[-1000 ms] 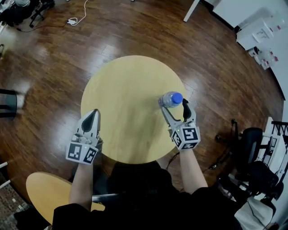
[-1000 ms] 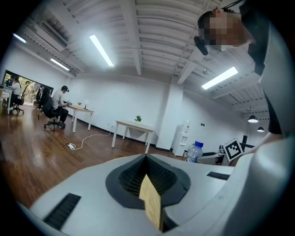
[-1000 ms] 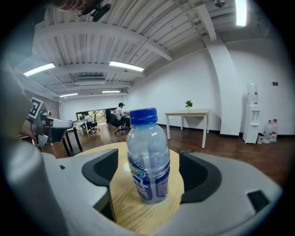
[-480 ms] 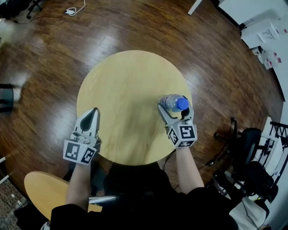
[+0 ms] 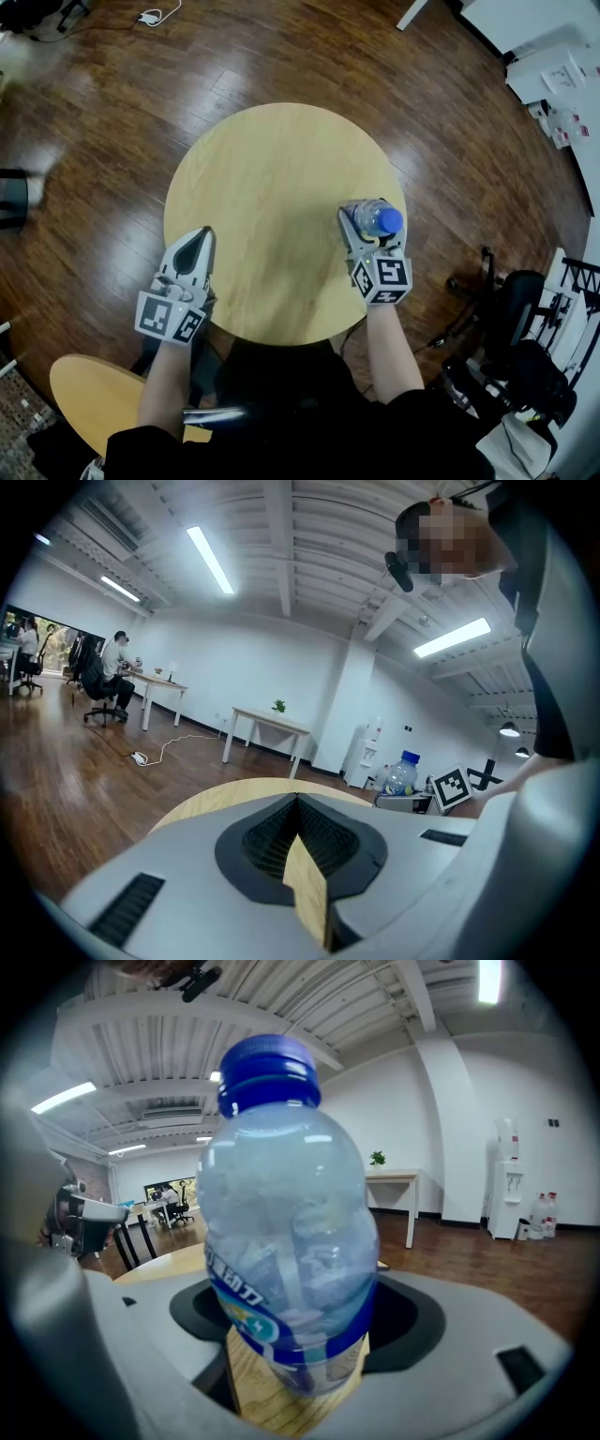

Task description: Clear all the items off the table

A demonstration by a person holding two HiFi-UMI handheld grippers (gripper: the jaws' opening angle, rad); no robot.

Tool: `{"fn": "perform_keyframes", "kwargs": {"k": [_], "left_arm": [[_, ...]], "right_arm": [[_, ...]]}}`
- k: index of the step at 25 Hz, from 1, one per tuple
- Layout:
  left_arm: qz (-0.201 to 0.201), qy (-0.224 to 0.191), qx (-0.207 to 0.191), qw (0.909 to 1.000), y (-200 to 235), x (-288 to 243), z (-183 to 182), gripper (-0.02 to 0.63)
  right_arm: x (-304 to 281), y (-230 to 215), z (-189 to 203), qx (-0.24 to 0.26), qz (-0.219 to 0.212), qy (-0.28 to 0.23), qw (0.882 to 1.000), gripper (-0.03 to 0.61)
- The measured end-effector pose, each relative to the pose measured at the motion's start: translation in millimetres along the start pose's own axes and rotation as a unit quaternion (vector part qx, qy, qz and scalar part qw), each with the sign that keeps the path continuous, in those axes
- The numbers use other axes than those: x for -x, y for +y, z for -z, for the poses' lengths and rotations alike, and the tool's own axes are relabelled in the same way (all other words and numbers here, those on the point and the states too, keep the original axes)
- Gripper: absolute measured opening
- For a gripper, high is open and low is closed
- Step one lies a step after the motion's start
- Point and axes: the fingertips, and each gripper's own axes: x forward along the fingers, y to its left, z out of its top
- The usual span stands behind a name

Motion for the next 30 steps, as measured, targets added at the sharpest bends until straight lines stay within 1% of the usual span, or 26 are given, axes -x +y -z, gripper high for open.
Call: {"fn": "perform_keyframes", "kwargs": {"k": [3, 8, 11, 16, 20, 22, 24, 27, 30], "left_arm": [[-0.006, -0.004, 0.001, 1.0, 4, 9, -3, 0.002], [-0.012, -0.016, -0.004, 0.9998, -1, 19, -13, 0.002], [-0.015, -0.031, -0.014, 0.9993, -11, 26, -25, 0.002], [-0.03, -0.068, -0.035, 0.9966, -34, 42, -50, 0.002], [-0.051, -0.085, -0.047, 0.9939, -52, 66, -61, 0.002], [-0.073, -0.102, -0.053, 0.9907, -59, 82, -69, 0.002], [-0.103, -0.134, -0.056, 0.9841, -65, 102, -81, 0.002], [-0.137, -0.179, -0.04, 0.9734, -73, 136, -93, 0.002], [-0.169, -0.193, -0.04, 0.9657, -72, 171, -93, 0.002]], "right_arm": [[0, 1, -1, 0.0, 0.007, 0.007, 1.0, 0.383], [15, 7, -18, 0.011, -0.006, -0.011, 1.0, 0.382], [28, 8, -32, 0.018, -0.014, -0.025, 0.999, 0.38], [58, 5, -62, 0.041, -0.031, -0.053, 0.997, 0.379], [90, 4, -84, 0.056, -0.049, -0.077, 0.994, 0.379], [103, 6, -94, 0.064, -0.063, -0.088, 0.992, 0.379], [111, 12, -103, 0.074, -0.085, -0.098, 0.989, 0.377], [121, 28, -113, 0.088, -0.117, -0.109, 0.983, 0.376], [126, 52, -121, 0.099, -0.149, -0.119, 0.977, 0.377]]}}
